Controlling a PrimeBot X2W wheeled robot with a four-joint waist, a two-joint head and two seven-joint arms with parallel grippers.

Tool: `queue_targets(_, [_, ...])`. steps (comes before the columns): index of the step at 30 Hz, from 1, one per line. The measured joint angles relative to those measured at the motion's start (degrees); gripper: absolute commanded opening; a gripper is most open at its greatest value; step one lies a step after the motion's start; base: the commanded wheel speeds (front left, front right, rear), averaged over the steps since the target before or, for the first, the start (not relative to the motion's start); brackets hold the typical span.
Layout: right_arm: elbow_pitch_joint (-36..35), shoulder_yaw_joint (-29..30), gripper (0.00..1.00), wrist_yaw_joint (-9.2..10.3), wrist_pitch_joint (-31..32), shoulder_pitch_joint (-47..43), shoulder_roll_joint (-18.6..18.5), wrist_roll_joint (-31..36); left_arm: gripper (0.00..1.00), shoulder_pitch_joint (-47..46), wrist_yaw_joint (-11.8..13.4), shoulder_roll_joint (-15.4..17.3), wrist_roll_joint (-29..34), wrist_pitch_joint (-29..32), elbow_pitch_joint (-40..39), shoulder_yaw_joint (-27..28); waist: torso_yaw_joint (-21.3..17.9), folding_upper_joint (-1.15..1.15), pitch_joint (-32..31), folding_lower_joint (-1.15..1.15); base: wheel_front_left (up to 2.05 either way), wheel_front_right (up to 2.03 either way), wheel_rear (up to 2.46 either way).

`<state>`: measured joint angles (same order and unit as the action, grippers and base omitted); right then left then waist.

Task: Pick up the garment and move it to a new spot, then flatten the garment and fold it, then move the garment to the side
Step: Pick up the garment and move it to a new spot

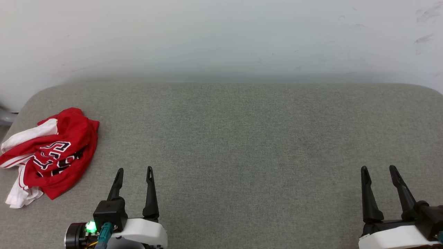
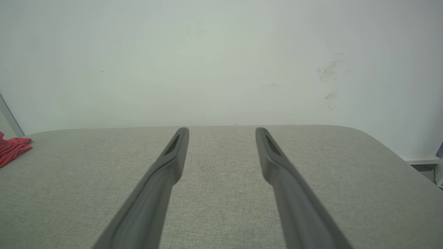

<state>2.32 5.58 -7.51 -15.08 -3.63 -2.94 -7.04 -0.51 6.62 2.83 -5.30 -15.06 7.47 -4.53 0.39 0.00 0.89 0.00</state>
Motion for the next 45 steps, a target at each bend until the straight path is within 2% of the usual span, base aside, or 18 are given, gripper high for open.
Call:
queue_targets(11, [0.4,0.0,1.0,0.0,0.0,0.0,0.0,-0.5,1.0,0.0,-0.1,0.0,-0.4,0.0,0.5,0.0,0.5,0.0,0.0,0.0,0.0,0.0,0.0])
queue_targets(19, [0.3,0.0,1.0,0.0,0.0,-0.2,0.0,-0.5,1.0,-0.1,-0.1,0.0,-0.8,0.0,0.6,0.1,2.7,0.0,0.2,0.0,0.0,0.0,0.0])
queue_targets(27, [0.2,-0.1,1.0,0.0,0.0,-0.5,0.0,-0.5,1.0,-0.3,0.0,0.0,-1.3,0.0,0.8,0.7,6.8,0.0,0.3,0.0,0.0,0.0,0.0])
queue_targets(45, [0.3,-0.4,1.0,0.0,0.0,-0.8,0.0,-0.4,1.0,-0.3,0.1,0.0,-2.1,0.0,0.8,1.6,18.8,0.0,0.6,0.0,0.0,0.0,0.0])
